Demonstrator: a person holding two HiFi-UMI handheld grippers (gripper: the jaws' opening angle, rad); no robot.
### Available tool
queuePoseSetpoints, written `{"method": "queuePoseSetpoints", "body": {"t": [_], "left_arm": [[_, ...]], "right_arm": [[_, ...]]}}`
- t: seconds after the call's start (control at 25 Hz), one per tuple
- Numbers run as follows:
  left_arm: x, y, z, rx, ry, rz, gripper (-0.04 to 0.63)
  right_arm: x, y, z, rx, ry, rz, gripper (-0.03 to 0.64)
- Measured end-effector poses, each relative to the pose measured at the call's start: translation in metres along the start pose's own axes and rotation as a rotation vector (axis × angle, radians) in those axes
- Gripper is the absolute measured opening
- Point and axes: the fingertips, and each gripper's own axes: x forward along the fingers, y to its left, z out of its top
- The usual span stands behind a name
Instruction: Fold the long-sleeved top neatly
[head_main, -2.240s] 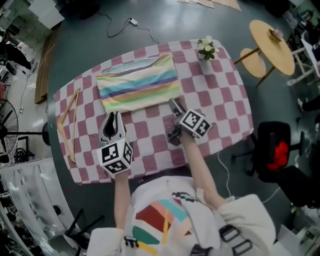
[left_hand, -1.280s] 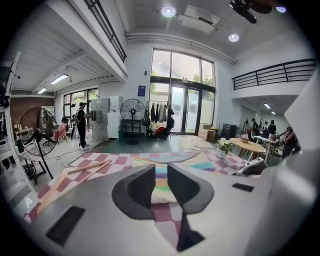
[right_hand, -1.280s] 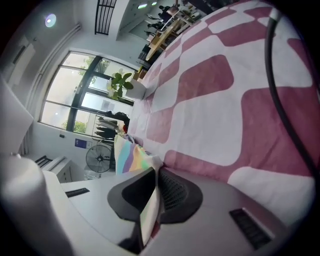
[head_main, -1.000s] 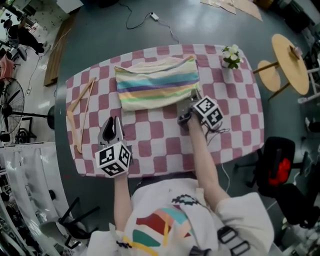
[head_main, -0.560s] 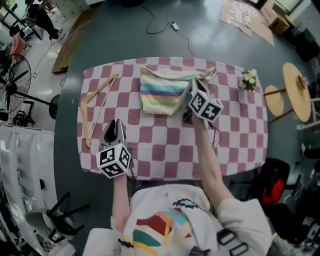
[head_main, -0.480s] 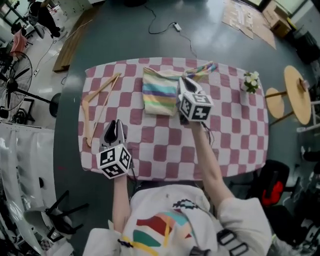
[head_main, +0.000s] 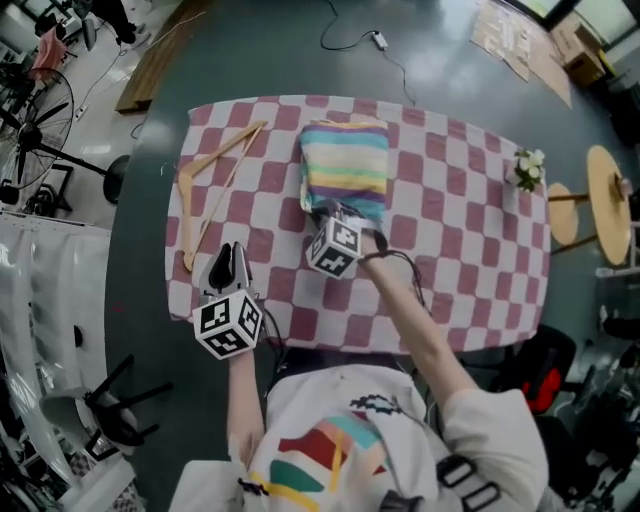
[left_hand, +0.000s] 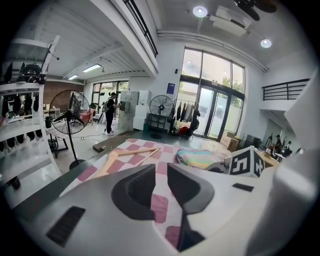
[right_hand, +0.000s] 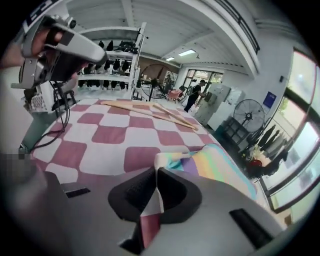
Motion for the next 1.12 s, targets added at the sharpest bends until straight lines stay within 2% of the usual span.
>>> {"method": "queuePoseSetpoints", "body": {"t": [0.28,0.44,0.48,0.56,0.6,0.88,1.0,1.12], "left_arm": [[-0.004,0.005,-0.014,-0.017,0.019,0.011,0.074],[-0.001,-0.004,-0.003,-0.005,-0.003,-0.011,0.074],[0.001,-0.007,0.001,0.0,-0.011,-0.018,0.074],[0.004,-0.012,0.011,0.012,-0.03,-0.034,0.074],[0.006,-0.016,0.016,0.019,-0.04,-0.042,0.074],[0.016,-0.059,0.06,0.074,-0.132,-0.143,0.074],[0.019,-0.089,0.071,0.097,-0.164,-0.205,0.072],[0.019,-0.121,0.08,0.147,-0.2,-0.255,0.038]], "right_arm": [[0.0,0.001,0.001,-0.064,-0.01,-0.07,0.015],[-0.008,0.006,0.009,-0.062,-0.037,-0.041,0.02],[-0.012,0.005,0.012,-0.055,-0.049,-0.033,0.04],[-0.022,0.0,0.02,-0.032,-0.083,-0.026,0.164],[-0.029,-0.007,0.026,-0.022,-0.101,-0.037,0.169],[-0.119,-0.083,0.055,0.107,-0.271,-0.248,0.169],[-0.172,-0.109,0.05,0.213,-0.349,-0.342,0.169],[-0.224,-0.127,0.033,0.316,-0.402,-0.453,0.155]]}}
